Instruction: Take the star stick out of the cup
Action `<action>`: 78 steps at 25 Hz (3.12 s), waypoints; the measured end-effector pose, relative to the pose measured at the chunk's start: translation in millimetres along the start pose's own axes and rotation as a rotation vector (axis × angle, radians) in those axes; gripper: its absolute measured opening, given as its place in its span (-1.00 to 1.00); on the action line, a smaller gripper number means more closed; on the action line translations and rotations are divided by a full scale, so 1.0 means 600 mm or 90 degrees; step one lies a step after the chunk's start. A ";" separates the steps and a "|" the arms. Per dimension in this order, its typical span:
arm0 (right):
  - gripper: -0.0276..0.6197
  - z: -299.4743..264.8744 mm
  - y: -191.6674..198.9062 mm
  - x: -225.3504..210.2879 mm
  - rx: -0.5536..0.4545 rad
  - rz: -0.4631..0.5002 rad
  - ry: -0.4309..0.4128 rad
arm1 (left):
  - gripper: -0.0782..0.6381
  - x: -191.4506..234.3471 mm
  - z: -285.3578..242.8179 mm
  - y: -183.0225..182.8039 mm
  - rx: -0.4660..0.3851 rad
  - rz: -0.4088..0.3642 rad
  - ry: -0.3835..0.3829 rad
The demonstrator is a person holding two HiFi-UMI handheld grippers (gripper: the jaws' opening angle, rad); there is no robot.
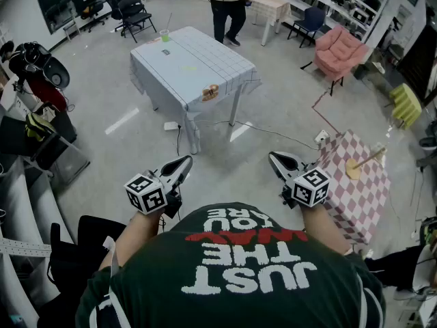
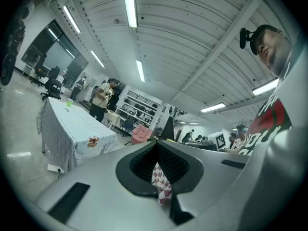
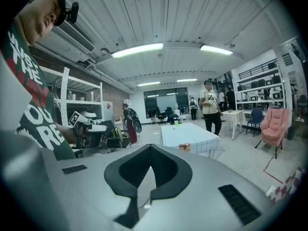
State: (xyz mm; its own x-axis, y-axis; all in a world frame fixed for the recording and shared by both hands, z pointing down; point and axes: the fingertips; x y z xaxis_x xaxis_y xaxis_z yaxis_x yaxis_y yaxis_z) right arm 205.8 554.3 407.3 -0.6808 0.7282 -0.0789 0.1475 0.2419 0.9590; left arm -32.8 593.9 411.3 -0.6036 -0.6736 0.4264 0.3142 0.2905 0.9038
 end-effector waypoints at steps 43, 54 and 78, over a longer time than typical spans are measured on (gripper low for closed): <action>-0.82 0.185 0.067 -0.201 0.003 -0.019 0.005 | -0.78 -0.071 -0.286 0.070 0.032 0.033 -0.002; -0.82 -0.059 0.021 -0.370 0.026 -0.006 0.013 | -0.78 0.185 -0.443 0.022 0.039 0.065 0.018; -0.82 -0.769 -0.232 -0.688 0.044 0.028 -0.144 | -0.78 0.789 -0.654 -0.289 -0.016 0.059 -0.088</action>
State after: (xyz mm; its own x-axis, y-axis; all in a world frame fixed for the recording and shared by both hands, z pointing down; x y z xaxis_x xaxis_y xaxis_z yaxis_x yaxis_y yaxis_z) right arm 135.3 -75.7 431.6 -0.4963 0.8620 -0.1033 0.2278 0.2441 0.9426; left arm -85.6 -42.3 442.0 -0.6659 -0.5446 0.5100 0.3896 0.3292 0.8601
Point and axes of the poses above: the fingertips, and each gripper's own axes: z backward along the fingers, x to its left, y out of its underside, and after that the axes turned 3 degrees about y, right-handed
